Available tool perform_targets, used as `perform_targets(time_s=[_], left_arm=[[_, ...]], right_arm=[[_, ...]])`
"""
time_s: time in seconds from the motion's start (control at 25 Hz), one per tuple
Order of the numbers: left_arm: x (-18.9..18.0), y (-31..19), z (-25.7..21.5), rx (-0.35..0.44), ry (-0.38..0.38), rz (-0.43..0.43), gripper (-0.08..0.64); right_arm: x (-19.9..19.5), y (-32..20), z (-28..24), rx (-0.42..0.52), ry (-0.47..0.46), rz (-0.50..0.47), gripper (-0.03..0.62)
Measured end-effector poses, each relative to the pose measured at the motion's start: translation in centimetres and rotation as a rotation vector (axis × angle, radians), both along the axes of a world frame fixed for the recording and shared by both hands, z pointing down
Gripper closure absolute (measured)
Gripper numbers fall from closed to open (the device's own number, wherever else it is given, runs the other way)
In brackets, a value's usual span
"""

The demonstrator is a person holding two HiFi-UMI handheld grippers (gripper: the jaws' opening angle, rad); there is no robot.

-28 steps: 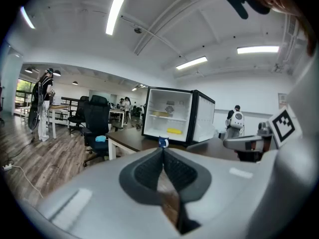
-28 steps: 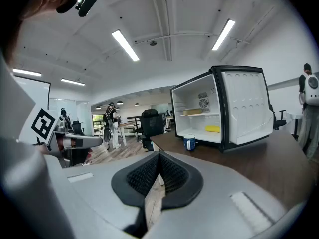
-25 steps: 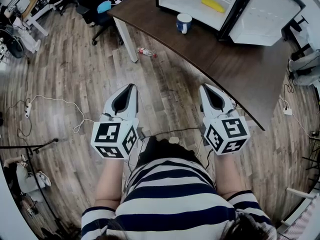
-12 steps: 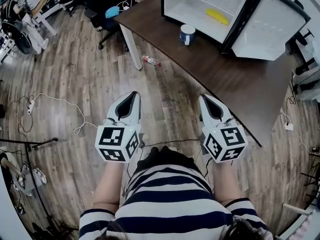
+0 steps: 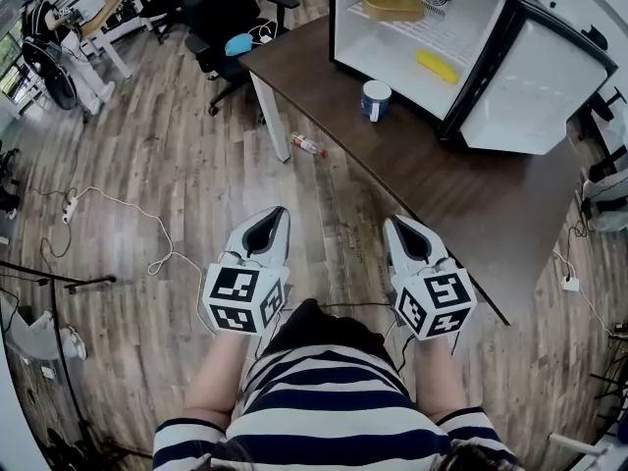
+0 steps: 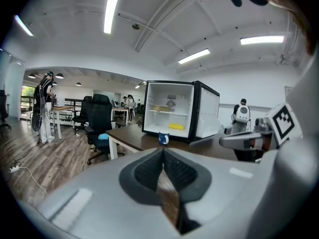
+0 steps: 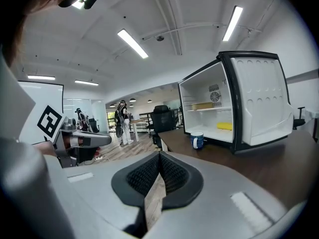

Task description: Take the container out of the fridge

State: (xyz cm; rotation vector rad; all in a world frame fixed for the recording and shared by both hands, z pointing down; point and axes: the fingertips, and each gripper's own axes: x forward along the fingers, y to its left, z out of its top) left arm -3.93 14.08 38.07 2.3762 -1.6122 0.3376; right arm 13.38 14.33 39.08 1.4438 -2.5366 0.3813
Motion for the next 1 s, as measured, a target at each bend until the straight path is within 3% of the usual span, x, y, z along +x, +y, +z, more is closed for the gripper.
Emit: perform_targets(time_s=[0.4,1.0], left_arm=[[-0.9,-2.4,-0.7,0.026,-0.002,-0.012,0.56],[-4.2,-12.9,-0.6,0.036,-0.034,0.03,0.56]], right_arm=[[-2.0,-2.2,-0.1,0.004,0.036,-0.073,0.584],[-6.8,-12.2,-0.7,0.004,0.05,-0.109,0.489]])
